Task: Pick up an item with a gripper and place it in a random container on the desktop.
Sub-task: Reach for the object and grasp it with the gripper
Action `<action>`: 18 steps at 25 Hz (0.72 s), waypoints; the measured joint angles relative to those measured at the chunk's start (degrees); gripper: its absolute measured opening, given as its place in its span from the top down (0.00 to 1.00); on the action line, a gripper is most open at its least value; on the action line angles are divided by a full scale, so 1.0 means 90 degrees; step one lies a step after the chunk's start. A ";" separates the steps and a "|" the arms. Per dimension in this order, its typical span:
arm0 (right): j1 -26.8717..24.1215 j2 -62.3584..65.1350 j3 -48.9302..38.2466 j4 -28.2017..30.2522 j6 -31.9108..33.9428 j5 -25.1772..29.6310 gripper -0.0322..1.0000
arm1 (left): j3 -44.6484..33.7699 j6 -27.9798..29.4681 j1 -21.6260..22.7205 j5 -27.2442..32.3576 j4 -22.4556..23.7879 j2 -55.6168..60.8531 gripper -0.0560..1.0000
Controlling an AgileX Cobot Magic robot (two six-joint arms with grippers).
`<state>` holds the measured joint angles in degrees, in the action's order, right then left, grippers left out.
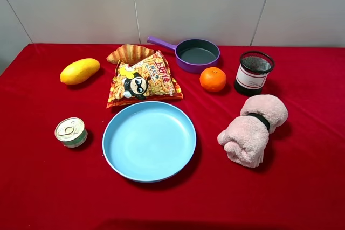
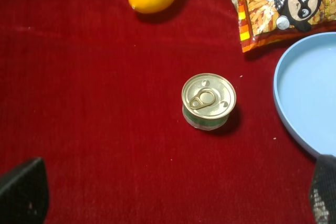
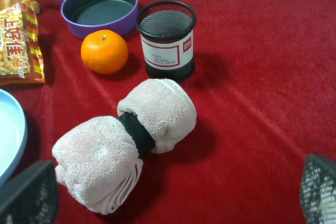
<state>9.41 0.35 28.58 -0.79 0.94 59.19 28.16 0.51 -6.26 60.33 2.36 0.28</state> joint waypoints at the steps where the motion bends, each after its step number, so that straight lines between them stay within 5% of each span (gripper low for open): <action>1: 0.0000 0.0000 0.0000 0.0000 0.0000 0.0000 0.30 | 0.0000 0.0000 0.0000 0.0000 0.0000 0.0000 0.01; 18: 0.0000 0.0000 0.0000 0.0000 0.0000 0.0000 0.30 | 0.0000 0.0000 0.0000 0.0000 0.0000 0.0000 0.01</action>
<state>9.41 0.35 28.58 -0.79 0.94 59.19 28.16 0.51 -6.26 60.33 2.36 0.28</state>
